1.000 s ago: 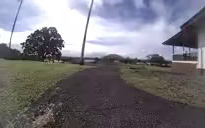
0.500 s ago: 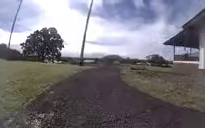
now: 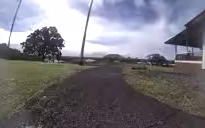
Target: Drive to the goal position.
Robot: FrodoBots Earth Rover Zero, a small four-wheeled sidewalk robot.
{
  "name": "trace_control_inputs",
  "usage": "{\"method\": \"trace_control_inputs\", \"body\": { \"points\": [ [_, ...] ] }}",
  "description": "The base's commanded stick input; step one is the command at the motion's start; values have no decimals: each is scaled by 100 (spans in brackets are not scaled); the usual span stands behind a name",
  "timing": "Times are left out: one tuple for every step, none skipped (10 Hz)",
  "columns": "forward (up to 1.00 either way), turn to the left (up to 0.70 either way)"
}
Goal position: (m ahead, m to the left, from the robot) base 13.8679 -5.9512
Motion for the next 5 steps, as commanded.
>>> {"method": "trace_control_inputs", "body": {
  "points": [
    [50,0],
    [50,0],
    [50,0],
    [50,0],
    [50,0]
  ]
}}
